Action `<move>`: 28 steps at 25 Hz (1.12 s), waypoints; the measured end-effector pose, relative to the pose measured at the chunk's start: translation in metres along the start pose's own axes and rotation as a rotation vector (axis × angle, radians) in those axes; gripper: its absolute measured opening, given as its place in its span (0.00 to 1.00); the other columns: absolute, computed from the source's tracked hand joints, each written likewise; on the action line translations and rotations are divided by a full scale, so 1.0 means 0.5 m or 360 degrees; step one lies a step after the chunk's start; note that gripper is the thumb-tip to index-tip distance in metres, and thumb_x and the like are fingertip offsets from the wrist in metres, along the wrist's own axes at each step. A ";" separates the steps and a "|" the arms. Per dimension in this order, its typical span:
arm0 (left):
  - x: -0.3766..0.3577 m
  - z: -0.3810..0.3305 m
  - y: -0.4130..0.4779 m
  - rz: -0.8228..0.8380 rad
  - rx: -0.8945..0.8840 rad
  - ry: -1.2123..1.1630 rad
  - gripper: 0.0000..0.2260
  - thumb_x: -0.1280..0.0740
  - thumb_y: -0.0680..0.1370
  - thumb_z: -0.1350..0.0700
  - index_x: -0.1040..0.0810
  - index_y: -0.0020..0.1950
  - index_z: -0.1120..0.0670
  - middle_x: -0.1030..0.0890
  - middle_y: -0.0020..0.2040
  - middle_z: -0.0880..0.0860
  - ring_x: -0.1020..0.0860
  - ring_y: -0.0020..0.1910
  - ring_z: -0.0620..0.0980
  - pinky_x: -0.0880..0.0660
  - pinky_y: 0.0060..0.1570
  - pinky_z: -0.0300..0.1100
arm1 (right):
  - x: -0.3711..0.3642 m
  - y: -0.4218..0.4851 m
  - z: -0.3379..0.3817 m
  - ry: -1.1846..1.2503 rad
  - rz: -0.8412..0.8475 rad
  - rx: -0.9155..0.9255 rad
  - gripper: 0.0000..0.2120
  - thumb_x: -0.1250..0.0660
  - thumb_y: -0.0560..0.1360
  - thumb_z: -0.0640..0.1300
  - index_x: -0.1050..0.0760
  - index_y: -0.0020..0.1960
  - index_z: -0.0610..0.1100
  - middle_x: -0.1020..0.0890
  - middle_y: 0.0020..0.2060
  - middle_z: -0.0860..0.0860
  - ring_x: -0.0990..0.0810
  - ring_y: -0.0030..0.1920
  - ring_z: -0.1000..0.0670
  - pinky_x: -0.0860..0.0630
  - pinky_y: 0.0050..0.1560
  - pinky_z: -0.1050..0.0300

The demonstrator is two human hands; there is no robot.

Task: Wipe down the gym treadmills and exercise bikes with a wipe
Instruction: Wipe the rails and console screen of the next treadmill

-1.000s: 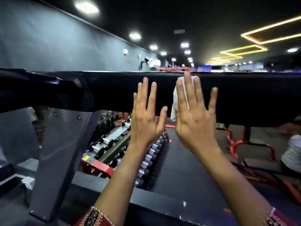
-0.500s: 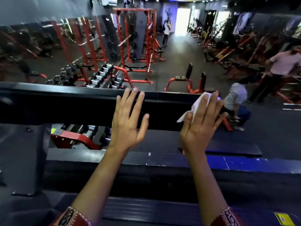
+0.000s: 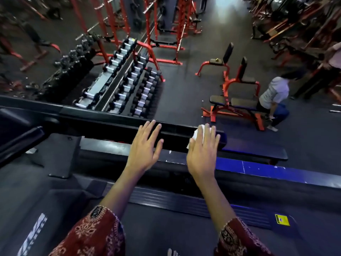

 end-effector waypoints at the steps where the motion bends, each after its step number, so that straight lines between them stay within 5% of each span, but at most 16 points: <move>1: 0.006 0.013 -0.002 0.0033 0.0063 0.0000 0.21 0.42 0.79 0.51 0.26 0.66 0.62 0.27 0.67 0.63 0.30 0.67 0.63 0.39 0.69 0.54 | -0.011 0.000 0.039 0.0030 0.0099 0.0127 0.23 0.48 0.79 0.45 0.31 0.68 0.34 0.30 0.68 0.35 0.35 0.71 0.34 0.53 0.73 0.46; 3: 0.019 0.040 -0.006 0.0078 0.0156 0.0010 0.22 0.43 0.79 0.51 0.27 0.67 0.63 0.28 0.67 0.63 0.31 0.67 0.63 0.39 0.69 0.53 | -0.030 -0.001 0.105 0.0013 0.0228 0.0365 0.24 0.48 0.79 0.46 0.31 0.69 0.35 0.29 0.69 0.37 0.33 0.71 0.36 0.53 0.72 0.47; 7: 0.051 0.105 -0.021 0.0122 0.0256 0.0059 0.22 0.44 0.79 0.50 0.28 0.68 0.62 0.29 0.69 0.62 0.32 0.69 0.62 0.44 0.70 0.47 | -0.041 0.010 0.135 0.0054 0.0273 0.0181 0.25 0.50 0.79 0.47 0.33 0.70 0.35 0.31 0.70 0.37 0.36 0.72 0.37 0.54 0.73 0.46; 10: 0.073 0.174 -0.032 0.0118 0.0332 0.0068 0.22 0.45 0.80 0.50 0.29 0.69 0.60 0.30 0.70 0.61 0.34 0.70 0.60 0.43 0.70 0.50 | -0.077 -0.003 0.250 0.0055 0.0369 0.0474 0.25 0.50 0.79 0.46 0.33 0.70 0.35 0.31 0.70 0.38 0.34 0.71 0.37 0.54 0.73 0.47; 24: 0.189 0.429 -0.016 0.0186 0.0360 0.0274 0.22 0.45 0.78 0.50 0.24 0.64 0.63 0.25 0.64 0.65 0.26 0.63 0.65 0.35 0.65 0.59 | -0.177 0.019 0.541 0.0039 0.0422 0.0631 0.23 0.49 0.79 0.44 0.31 0.69 0.35 0.28 0.68 0.38 0.31 0.69 0.37 0.44 0.72 0.43; 28: 0.225 0.491 -0.038 0.0202 0.0482 0.0338 0.23 0.45 0.78 0.50 0.25 0.65 0.63 0.25 0.64 0.65 0.26 0.63 0.65 0.34 0.65 0.58 | -0.197 0.007 0.631 0.0101 0.0441 0.0853 0.23 0.35 0.75 0.37 0.32 0.69 0.34 0.29 0.68 0.36 0.31 0.69 0.35 0.39 0.69 0.41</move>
Point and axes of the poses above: each hand's wrist, its own y-axis towards the middle knuckle, its own x-axis out of the back of the hand, z = x × y, the point moved 10 cm from there along y, towards the middle knuckle
